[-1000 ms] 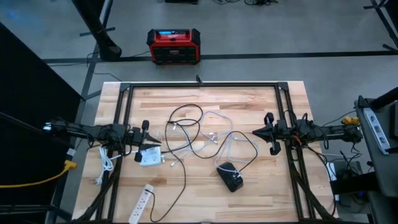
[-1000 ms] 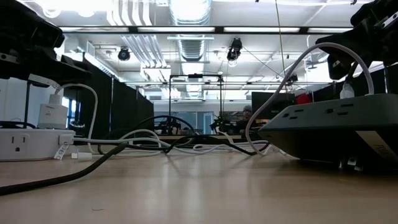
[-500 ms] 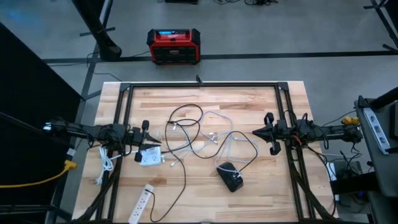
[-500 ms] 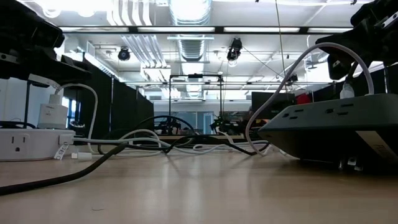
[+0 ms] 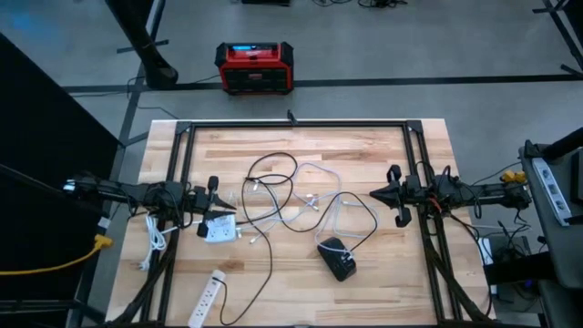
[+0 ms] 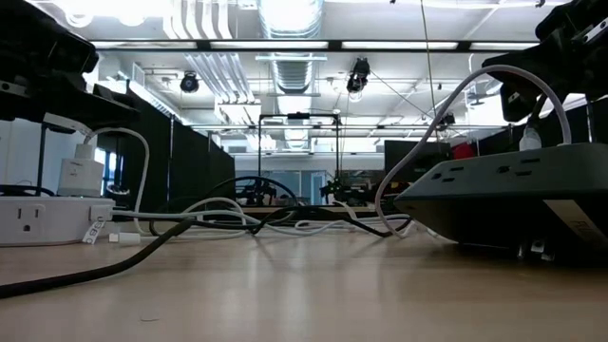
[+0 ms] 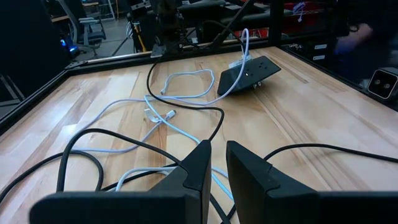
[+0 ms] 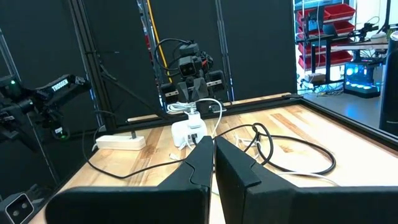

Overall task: Insert USB
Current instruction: Return to Home Position

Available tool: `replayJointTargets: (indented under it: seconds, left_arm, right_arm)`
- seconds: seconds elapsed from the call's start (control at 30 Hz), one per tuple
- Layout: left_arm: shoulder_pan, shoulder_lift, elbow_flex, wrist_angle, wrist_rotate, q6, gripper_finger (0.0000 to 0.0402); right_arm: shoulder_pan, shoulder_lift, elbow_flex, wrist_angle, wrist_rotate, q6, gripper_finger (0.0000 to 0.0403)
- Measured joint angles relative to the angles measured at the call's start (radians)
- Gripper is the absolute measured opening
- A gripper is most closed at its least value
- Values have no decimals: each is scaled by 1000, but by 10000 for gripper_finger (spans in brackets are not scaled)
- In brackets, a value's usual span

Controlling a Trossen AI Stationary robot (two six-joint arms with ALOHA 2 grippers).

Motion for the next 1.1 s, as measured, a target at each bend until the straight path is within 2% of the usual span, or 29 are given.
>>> replayJointTargets:
  seconds: [0.5, 0.7, 1.1]
  left_arm:
    - [0, 1, 0, 0, 0, 0, 39]
    - [0, 2, 0, 0, 0, 0, 39]
    - [0, 3, 0, 0, 0, 0, 39]
  right_arm:
    - [24, 11, 0, 1, -7, 0, 0]
    - [95, 48, 0, -1, -3, 0, 0]
    - [99, 59, 0, 0, 0, 0, 0]
